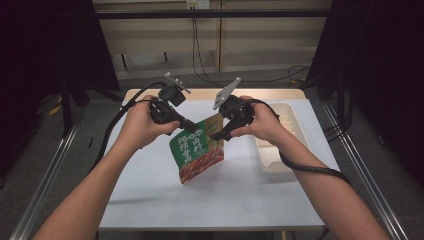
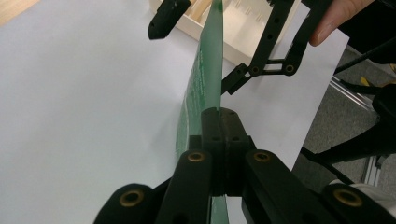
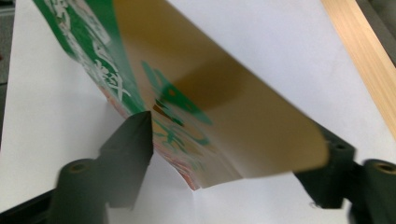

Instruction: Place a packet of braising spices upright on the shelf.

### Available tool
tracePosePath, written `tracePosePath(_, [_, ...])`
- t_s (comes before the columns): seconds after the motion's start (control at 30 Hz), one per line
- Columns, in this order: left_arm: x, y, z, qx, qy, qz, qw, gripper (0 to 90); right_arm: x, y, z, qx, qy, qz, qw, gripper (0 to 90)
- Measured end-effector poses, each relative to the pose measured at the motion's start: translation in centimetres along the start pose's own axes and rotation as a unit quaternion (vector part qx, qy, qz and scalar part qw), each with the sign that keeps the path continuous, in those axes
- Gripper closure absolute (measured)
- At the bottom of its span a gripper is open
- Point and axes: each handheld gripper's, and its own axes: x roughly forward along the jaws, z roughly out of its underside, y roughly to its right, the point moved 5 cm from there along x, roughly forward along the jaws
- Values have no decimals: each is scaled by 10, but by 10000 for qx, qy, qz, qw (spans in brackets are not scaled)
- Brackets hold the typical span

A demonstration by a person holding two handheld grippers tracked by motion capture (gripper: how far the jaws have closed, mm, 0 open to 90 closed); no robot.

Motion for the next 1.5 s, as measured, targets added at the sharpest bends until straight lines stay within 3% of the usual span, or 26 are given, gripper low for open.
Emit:
tracePosePath(0.03, [-1,-1,1,117,-68,25,9999,900,0,-1,-1,-75,-43,-9,10000,297])
tracePosePath(0.1, [-1,-1,1,118,-50,25,9999,900,-1,-2,-2,-92,-47,-37,9999,310])
tracePosePath(0.13, [2,2,0,-73,124,24,9999,900,-1,-2,-3,-141,-56,-48,9999,317])
tracePosePath(0.17, [0,0,1,130,-19,24,9999,900,-1,-2,-4,-151,-61,-78,9998,334])
tracePosePath(0.2, [0,0,1,157,-7,2,9999,900,-2,-2,-5,-154,-65,-116,9998,353])
tracePosePath(0.37, [1,2,0,18,118,51,9999,899,-2,-3,-9,-231,-139,-228,9994,403])
tracePosePath(0.5, [2,2,0,7,175,7,9998,892,-3,-4,-13,-257,-164,-319,9990,432])
tracePosePath(0.53, [1,1,1,77,137,40,9999,892,-3,-4,-13,-257,-164,-319,9990,432])
tracePosePath(0.7, [1,0,3,19,243,127,9996,877,-2,-8,-17,-403,-308,-365,9980,479])
tracePosePath(0.77, [1,1,3,-92,320,119,9994,863,-1,-10,-20,-427,-331,-393,9978,516])
tracePosePath(0.8, [0,-1,4,15,279,116,9995,863,-1,-10,-20,-427,-331,-393,9978,516])
tracePosePath(0.87, [0,-1,5,-21,300,106,9995,846,-2,-12,-22,-472,-364,-457,9972,613])
tracePosePath(0.9, [0,-2,5,14,274,116,9996,846,-2,-12,-22,-472,-364,-457,9972,613])
tracePosePath(0.93, [0,-2,6,-3,306,127,9995,831,-2,-14,-23,-480,-437,-506,9966,695])
tracePosePath(1.07, [0,-4,8,-14,423,139,9990,788,-3,-15,-24,-460,-598,-444,9962,793])
tracePosePath(1.17, [-3,-4,10,-270,553,154,9980,738,-4,-15,-25,-430,-662,-454,9958,831])
tracePosePath(1.2, [-4,-5,10,-265,585,122,9979,681,-5,-15,-25,-356,-706,-483,9957,855])
tracePosePath(1.3, [-7,-7,13,-365,744,87,9965,617,-6,-15,-25,-213,-761,-503,9956,855])
tracePosePath(1.33, [-10,-10,15,-177,625,37,9979,617,-6,-15,-25,-174,-784,-510,9955,854])
tracePosePath(1.37, [-11,-10,15,-297,779,7,9965,593,-7,-15,-25,-165,-810,-520,9952,848])
tracePosePath(1.43, [-13,-12,17,-283,838,-41,9961,505,-7,-15,-27,-229,-869,-487,9948,785])
tracePosePath(1.5, [-14,-13,19,-298,902,-76,9954,491,-7,-16,-28,-249,-858,-484,9948,767])
